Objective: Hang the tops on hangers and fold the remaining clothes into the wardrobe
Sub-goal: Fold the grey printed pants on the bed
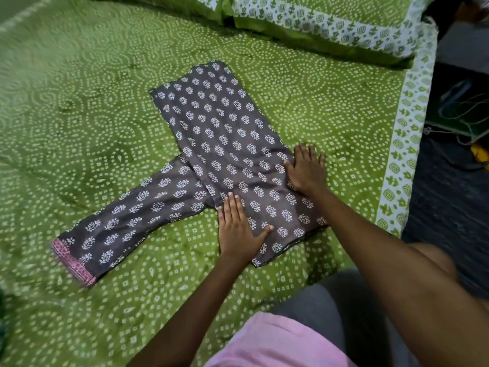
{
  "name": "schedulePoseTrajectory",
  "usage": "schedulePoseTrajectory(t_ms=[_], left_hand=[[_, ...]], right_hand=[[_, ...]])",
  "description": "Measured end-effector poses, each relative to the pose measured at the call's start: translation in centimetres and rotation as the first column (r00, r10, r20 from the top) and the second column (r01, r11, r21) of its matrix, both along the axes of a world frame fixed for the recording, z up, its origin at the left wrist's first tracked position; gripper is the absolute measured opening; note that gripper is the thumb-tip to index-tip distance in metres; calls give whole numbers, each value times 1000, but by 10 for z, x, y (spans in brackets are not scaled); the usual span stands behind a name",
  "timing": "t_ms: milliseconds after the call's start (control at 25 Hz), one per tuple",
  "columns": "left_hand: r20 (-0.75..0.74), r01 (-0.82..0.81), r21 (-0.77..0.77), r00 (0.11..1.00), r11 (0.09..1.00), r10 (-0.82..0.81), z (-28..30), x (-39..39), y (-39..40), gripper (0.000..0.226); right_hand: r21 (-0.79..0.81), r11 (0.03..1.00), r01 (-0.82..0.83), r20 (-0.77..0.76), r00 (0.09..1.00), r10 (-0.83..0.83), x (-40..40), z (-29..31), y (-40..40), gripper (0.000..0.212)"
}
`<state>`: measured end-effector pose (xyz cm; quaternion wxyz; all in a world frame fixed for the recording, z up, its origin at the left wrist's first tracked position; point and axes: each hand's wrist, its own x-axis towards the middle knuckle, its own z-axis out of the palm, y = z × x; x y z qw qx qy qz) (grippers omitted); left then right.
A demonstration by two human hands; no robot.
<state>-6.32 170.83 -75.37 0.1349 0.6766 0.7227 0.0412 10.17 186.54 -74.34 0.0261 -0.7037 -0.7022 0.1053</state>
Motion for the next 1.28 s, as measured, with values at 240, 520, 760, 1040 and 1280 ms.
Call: schedulePoseTrajectory(t_ms=[240, 520, 760, 1040, 1280], left_hand=[[15, 72, 202, 997, 977, -77, 0, -15, 3, 92], [13, 107, -10, 994, 994, -106, 3, 2, 19, 97], [170, 97, 89, 979, 991, -111, 17, -9, 40, 80], [-15, -53, 27, 998, 998, 53, 4, -59, 106, 85], [-126, -73, 12, 989, 997, 74, 24, -69, 149, 100]], right_hand=[[121, 967, 225, -447, 882, -149, -45, 12, 36, 40], [282, 959, 22, -333, 940, 77, -30, -5, 69, 21], [304, 912, 274, -312, 933, -177, -55, 15, 75, 24], [52, 859, -510, -61, 857, 512, -72, -23, 42, 66], [93, 912, -400, -265, 873, 410, -113, 19, 80, 57]])
